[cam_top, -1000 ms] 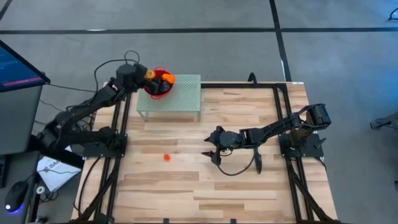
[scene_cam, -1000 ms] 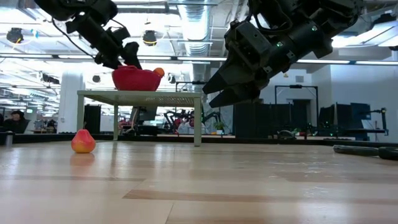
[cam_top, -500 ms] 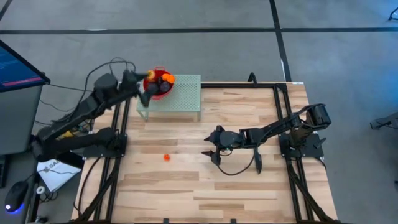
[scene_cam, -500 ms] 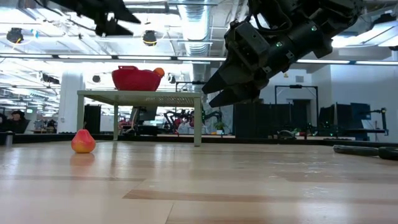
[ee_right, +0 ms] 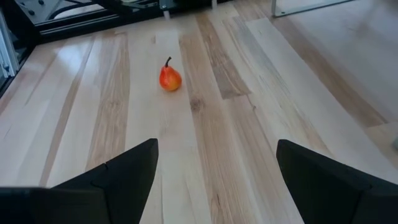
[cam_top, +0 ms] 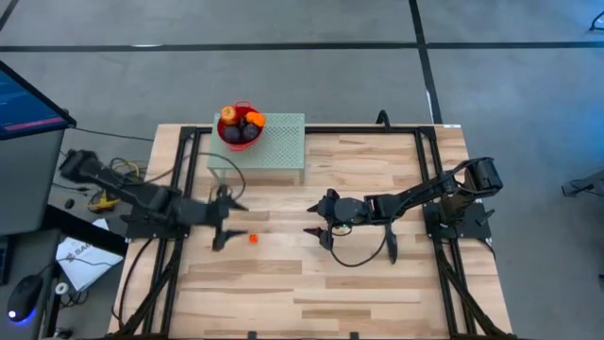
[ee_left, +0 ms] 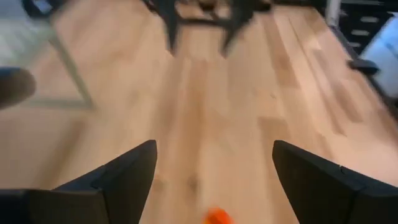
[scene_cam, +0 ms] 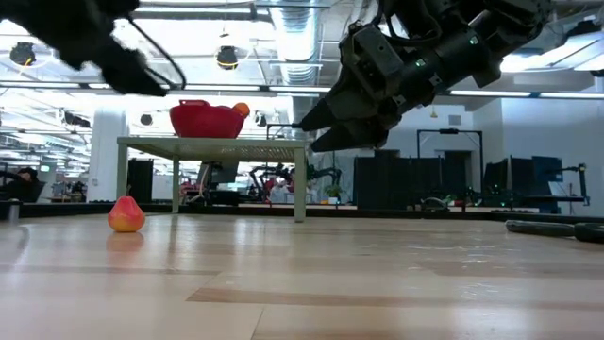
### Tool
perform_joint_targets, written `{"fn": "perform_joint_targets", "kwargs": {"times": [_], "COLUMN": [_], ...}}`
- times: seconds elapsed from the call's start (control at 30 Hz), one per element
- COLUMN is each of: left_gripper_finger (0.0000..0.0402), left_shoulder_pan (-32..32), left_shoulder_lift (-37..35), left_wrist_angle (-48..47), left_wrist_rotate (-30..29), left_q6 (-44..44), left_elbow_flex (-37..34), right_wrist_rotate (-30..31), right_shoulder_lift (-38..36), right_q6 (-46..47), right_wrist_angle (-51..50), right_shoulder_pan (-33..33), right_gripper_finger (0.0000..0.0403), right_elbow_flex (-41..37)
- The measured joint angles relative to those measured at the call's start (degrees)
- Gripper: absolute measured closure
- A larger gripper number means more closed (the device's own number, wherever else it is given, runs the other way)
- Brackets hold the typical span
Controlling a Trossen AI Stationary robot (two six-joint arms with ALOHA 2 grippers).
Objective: Pick & Place Fruit
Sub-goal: Put the red and yellow pear into the red strainer bowl
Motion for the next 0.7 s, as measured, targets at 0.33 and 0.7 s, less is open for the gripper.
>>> {"fn": "perform_joint_targets", "kwargs": {"times": [0.33, 0.7], "left_gripper_finger": [0.0088, 0.0088], "left_shoulder_pan": [-13.29, -13.35], "left_shoulder_lift": [8.21, 21.38], "left_wrist_angle": [-3.5, 29.71], "left_wrist_rotate": [-3.24, -13.72], "left_q6": [-33.03, -25.34], "left_elbow_flex": [-9.06, -18.41], "right_wrist_rotate": [0.0, 0.0], "right_shoulder_lift": [0.0, 0.0], "right_q6": [0.01, -0.39], "right_wrist_angle": [1.19, 3.32], "right_shoulder_pan": [0.0, 0.02], "right_gripper_finger": [0.0081, 0.0081], "right_elbow_flex": [0.0, 0.0]}}
